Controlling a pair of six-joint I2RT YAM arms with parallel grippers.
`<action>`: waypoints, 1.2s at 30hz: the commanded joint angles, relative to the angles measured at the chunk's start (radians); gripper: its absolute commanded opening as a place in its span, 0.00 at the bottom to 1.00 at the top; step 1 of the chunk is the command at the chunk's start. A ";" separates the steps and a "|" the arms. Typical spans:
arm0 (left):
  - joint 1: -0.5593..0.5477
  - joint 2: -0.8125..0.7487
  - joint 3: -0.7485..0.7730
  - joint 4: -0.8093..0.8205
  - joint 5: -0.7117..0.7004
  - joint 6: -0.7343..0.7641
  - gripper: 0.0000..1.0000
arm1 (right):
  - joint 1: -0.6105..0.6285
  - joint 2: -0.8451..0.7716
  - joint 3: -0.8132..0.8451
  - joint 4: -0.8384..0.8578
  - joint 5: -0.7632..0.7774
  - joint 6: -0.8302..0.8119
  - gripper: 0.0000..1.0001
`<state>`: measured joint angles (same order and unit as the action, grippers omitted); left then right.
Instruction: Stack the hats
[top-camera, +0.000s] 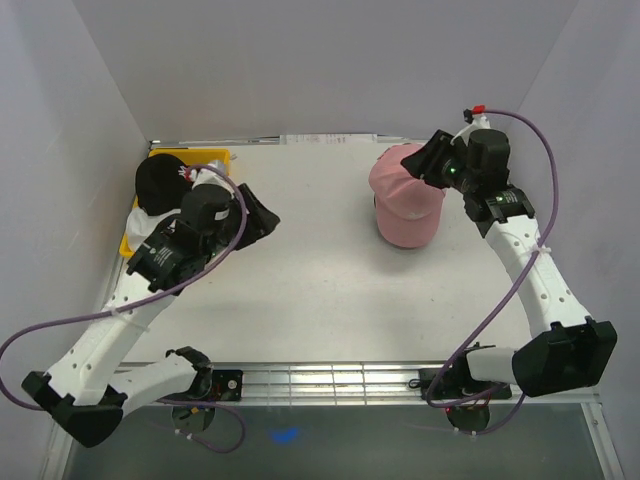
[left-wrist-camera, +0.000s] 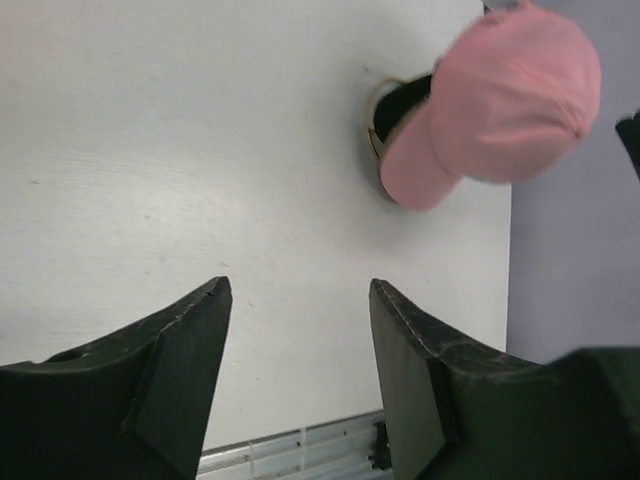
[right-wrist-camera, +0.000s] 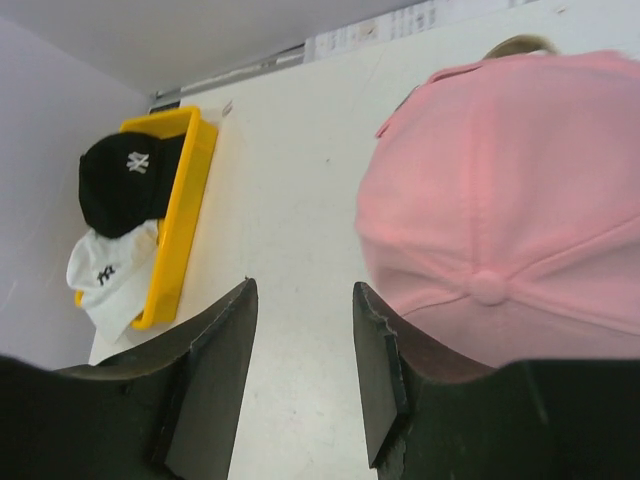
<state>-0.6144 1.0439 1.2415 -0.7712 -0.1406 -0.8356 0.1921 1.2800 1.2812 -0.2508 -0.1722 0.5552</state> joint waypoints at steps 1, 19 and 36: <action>0.043 -0.064 0.052 -0.230 -0.365 -0.055 0.70 | 0.102 -0.002 0.049 -0.024 -0.018 -0.061 0.49; 0.886 0.233 -0.014 -0.057 -0.189 0.118 0.76 | 0.415 -0.030 -0.063 -0.042 0.014 -0.124 0.49; 0.952 0.610 0.105 0.004 -0.287 0.113 0.74 | 0.420 -0.002 -0.125 -0.027 0.011 -0.163 0.48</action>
<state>0.3218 1.6566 1.3293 -0.7937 -0.3908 -0.7330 0.6090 1.2697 1.1660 -0.3134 -0.1661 0.4202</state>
